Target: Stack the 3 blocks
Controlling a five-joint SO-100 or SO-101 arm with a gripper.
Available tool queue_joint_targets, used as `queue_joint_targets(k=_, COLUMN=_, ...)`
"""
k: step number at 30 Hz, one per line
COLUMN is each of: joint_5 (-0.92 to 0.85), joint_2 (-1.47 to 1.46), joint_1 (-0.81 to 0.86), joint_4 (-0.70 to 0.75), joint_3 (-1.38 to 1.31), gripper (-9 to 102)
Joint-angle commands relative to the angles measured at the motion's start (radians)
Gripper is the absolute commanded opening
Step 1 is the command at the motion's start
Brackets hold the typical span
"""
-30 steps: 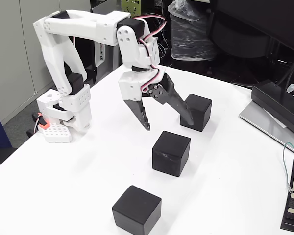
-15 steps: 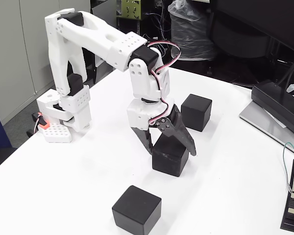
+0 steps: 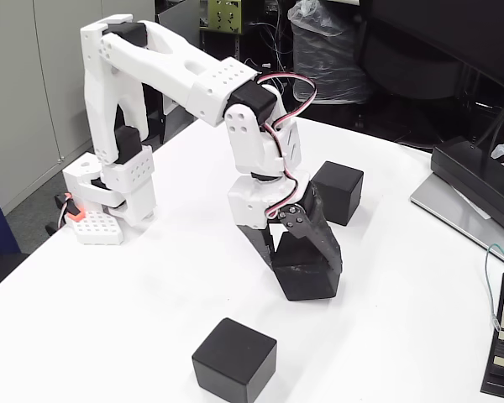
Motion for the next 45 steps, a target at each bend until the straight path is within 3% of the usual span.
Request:
queue_joint_targets(k=1, joint_5=0.0, joint_2=-0.017, joint_1=0.002, joint_4=0.0, joint_3=0.008, gripper=0)
queue_joint_targets(k=12, joint_5=0.003, joint_2=0.075, joint_1=0.002, joint_4=0.029, joint_3=-0.058, gripper=-1)
queue_joint_targets(k=29, joint_5=0.002, joint_2=0.184, joint_1=0.009, joint_4=0.379, joint_3=-0.357, gripper=-1)
queue_joint_targets(k=38, joint_5=-0.012, joint_2=0.181, joint_1=0.153, joint_4=0.561, joint_3=-0.603, gripper=-1)
queue_joint_targets(k=45, joint_5=-0.091, joint_2=0.175, joint_1=0.245, joint_4=0.615, joint_3=-0.666, gripper=-1)
